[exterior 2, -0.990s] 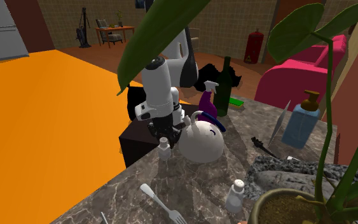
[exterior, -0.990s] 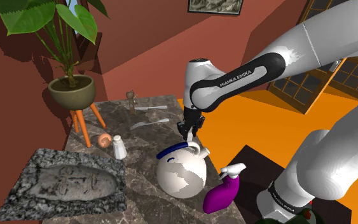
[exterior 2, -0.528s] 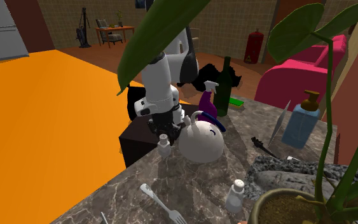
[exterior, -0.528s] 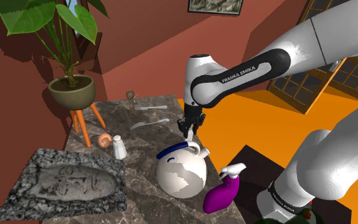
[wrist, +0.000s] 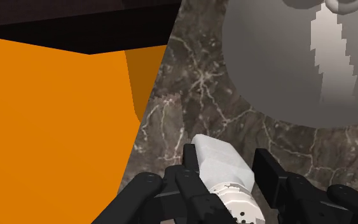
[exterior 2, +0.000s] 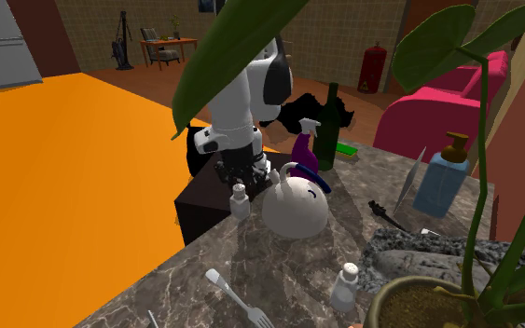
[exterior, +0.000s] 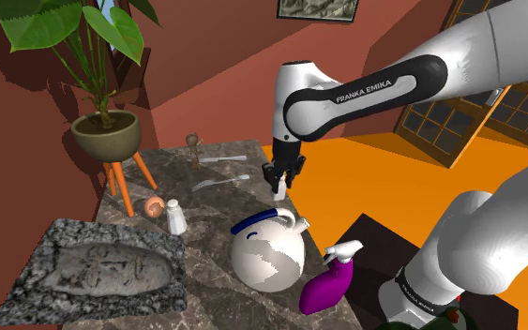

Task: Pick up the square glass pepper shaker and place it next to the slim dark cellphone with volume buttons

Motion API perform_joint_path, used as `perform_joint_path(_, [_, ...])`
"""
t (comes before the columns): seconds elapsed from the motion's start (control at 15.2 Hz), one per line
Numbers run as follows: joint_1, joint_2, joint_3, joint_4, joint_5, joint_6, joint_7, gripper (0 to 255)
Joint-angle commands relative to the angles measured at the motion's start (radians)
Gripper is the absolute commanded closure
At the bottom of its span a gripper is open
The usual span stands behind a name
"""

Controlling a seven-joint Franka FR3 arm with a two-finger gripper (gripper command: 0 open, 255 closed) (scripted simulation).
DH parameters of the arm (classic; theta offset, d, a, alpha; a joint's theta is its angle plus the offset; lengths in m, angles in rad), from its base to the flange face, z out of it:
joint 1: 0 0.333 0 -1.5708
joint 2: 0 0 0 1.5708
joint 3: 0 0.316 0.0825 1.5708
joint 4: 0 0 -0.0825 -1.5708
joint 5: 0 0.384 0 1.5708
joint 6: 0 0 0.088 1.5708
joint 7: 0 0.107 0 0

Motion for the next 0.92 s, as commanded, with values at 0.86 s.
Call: perform_joint_path(0.86, [-0.003,-0.074,-0.01,0.138,-0.005,-0.212,0.009,255])
